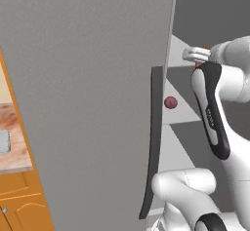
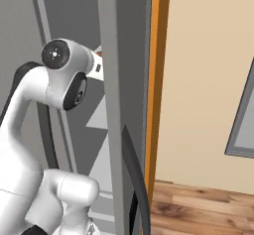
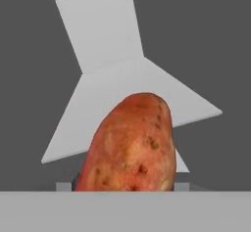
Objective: Take the sweet potato and onion out of the freezer and place them in the tupperware container on the counter. Then put the tupperware containing the vegetables back in the freezer.
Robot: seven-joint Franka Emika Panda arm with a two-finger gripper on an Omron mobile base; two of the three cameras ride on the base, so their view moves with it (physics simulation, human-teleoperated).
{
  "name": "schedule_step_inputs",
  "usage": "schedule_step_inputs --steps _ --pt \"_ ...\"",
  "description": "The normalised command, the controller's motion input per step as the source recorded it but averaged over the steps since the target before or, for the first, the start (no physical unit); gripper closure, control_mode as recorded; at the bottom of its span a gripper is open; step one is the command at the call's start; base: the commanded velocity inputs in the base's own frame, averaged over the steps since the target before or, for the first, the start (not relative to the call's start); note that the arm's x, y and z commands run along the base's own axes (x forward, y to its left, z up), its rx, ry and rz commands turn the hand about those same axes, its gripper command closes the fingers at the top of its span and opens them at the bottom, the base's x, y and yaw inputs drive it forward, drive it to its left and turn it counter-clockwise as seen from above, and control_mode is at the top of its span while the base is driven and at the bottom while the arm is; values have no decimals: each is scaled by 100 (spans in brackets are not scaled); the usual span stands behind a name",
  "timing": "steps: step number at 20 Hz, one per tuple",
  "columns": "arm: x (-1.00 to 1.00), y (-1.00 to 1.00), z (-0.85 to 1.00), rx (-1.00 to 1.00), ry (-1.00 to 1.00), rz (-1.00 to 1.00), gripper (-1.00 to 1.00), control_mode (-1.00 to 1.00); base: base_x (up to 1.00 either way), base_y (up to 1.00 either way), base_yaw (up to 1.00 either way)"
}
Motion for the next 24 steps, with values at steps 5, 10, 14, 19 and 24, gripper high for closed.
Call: schedule_step_inputs --steps 5,10,14,19,24 --pt "-100 31 0 0 3 0 100 -100 0 0 0" --pt "-93 30 0 0 20 0 100 -100 0 0 0" --pt "-49 15 -7 0 26 0 100 -100 0 0 0" --pt "-12 3 -16 0 31 0 100 -100 0 0 0" --pt "0 1 -39 0 26 0 100 -100 0 0 0"
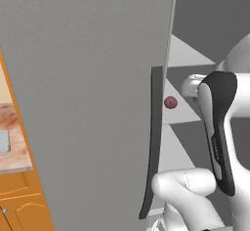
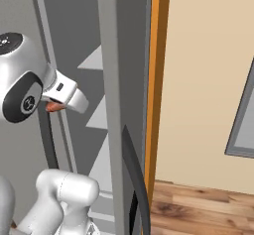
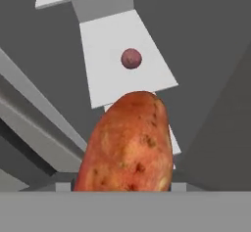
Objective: Take the sweet potato and onion out of the freezer and place them in the tupperware container on the counter. Then put the tupperware containing the vegetables back in the freezer.
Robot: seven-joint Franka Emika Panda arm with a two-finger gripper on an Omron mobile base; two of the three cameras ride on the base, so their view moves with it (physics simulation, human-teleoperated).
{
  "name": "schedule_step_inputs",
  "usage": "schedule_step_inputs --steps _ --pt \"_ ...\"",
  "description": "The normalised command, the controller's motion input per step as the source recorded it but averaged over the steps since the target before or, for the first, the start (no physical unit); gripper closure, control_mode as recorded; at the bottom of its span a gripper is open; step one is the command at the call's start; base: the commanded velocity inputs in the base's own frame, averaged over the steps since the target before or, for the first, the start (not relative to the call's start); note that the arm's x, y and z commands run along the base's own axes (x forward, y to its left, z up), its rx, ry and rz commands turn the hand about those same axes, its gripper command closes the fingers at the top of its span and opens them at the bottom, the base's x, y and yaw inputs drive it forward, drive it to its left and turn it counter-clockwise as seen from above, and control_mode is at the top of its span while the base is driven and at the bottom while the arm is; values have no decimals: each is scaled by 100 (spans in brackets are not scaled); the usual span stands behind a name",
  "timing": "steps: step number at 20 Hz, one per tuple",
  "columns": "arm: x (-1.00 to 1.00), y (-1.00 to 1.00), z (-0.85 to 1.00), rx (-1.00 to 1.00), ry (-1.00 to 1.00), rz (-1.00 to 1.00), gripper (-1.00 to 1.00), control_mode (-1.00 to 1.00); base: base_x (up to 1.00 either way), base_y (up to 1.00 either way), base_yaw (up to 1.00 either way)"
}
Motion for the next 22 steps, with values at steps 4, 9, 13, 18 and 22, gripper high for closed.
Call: schedule_step_inputs --steps 4,9,13,18,22 --pt "-5 0 -35 0 5 0 100 100 -14 2 0" --pt "0 0 0 0 0 0 100 100 -100 56 0" --pt "0 0 0 0 0 0 100 100 -98 100 2" --pt "0 0 0 0 0 0 100 100 -20 100 0" --pt "0 0 0 0 0 0 100 100 42 100 -3"
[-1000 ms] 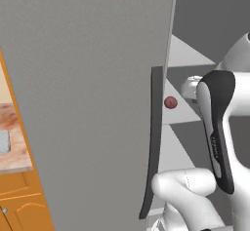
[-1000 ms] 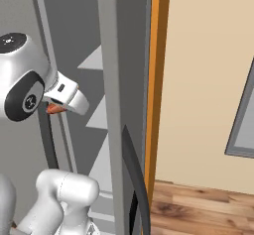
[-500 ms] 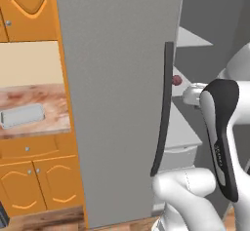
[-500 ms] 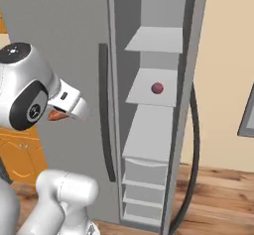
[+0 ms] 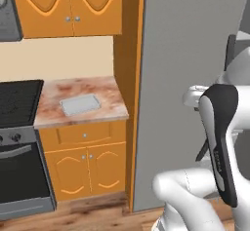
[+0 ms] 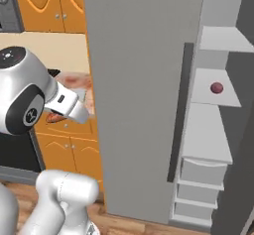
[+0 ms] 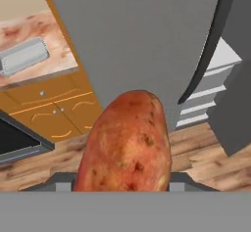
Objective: Take the sweet potato and onion out of the freezer and place them in the tupperware container on the counter. Then put the tupperware containing the vegetables back in the freezer.
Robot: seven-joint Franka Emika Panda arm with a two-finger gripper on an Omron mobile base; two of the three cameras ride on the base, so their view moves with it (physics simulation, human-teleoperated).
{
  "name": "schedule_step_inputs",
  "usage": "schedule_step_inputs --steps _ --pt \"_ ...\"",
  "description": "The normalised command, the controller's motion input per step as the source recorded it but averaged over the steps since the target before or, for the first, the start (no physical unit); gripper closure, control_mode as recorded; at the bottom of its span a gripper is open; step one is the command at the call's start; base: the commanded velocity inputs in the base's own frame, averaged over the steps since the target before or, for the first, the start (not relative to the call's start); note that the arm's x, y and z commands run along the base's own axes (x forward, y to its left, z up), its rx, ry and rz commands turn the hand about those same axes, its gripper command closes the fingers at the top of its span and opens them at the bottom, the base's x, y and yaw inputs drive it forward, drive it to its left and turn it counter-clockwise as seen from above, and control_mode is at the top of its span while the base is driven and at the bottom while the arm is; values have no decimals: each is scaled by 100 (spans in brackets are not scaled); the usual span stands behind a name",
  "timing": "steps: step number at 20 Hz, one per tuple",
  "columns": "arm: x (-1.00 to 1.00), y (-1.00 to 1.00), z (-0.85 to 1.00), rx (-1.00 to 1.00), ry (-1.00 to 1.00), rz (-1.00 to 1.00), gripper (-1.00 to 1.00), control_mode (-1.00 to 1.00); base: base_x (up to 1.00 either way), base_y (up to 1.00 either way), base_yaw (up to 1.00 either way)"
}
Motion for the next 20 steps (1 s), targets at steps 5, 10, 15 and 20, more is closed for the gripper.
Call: schedule_step_inputs --steps 5,10,15,20 --pt "0 0 0 0 0 0 100 100 77 100 -8" --pt "0 0 0 0 0 0 100 100 88 99 -9" --pt "0 0 0 0 0 0 100 100 68 69 -9" --pt "78 8 -62 0 15 -2 100 -100 0 0 0"
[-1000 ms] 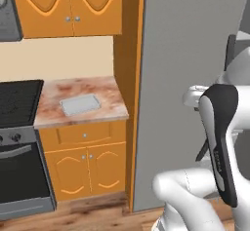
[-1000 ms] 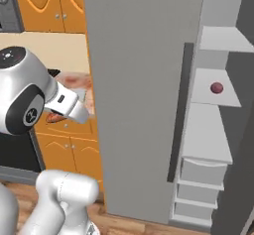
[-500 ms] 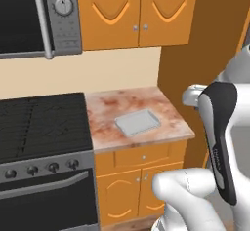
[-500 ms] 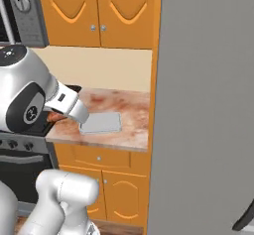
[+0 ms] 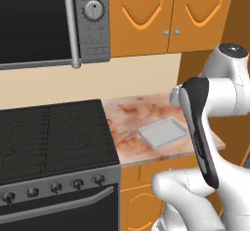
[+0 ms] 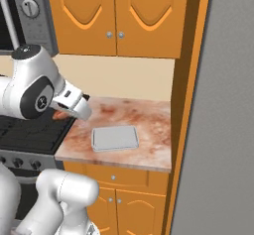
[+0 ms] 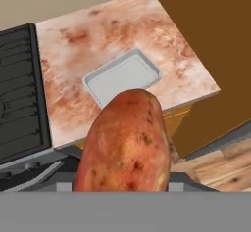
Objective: Take the sweet potato and onion out of the freezer and place them in the tupperware container on the counter. Then put the tupperware containing the vegetables back in the freezer.
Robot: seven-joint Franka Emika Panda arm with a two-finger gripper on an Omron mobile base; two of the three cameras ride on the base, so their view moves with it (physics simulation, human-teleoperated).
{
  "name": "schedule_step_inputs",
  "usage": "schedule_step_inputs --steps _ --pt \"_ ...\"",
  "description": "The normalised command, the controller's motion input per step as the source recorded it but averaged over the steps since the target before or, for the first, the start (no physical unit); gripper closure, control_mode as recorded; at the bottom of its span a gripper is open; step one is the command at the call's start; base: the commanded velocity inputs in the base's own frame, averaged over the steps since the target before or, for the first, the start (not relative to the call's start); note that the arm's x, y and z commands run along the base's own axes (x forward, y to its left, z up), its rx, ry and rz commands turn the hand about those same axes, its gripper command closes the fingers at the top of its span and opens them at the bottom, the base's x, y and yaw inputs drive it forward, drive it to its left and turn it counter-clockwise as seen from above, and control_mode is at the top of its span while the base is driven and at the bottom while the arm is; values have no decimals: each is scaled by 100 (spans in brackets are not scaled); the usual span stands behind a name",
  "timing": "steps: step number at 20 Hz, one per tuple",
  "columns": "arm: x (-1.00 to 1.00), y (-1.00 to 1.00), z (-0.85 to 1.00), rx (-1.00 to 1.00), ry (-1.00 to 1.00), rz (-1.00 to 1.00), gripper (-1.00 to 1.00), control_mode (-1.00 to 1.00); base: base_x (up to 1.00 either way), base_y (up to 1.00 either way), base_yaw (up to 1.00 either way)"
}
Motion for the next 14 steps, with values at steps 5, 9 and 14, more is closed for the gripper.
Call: schedule_step_inputs --steps 5,9,14 --pt "90 0 -94 0 9 0 100 -100 0 0 0" --pt "91 0 -100 0 5 0 100 -100 0 0 0" --pt "75 -2 -100 0 0 0 100 -100 0 0 0"
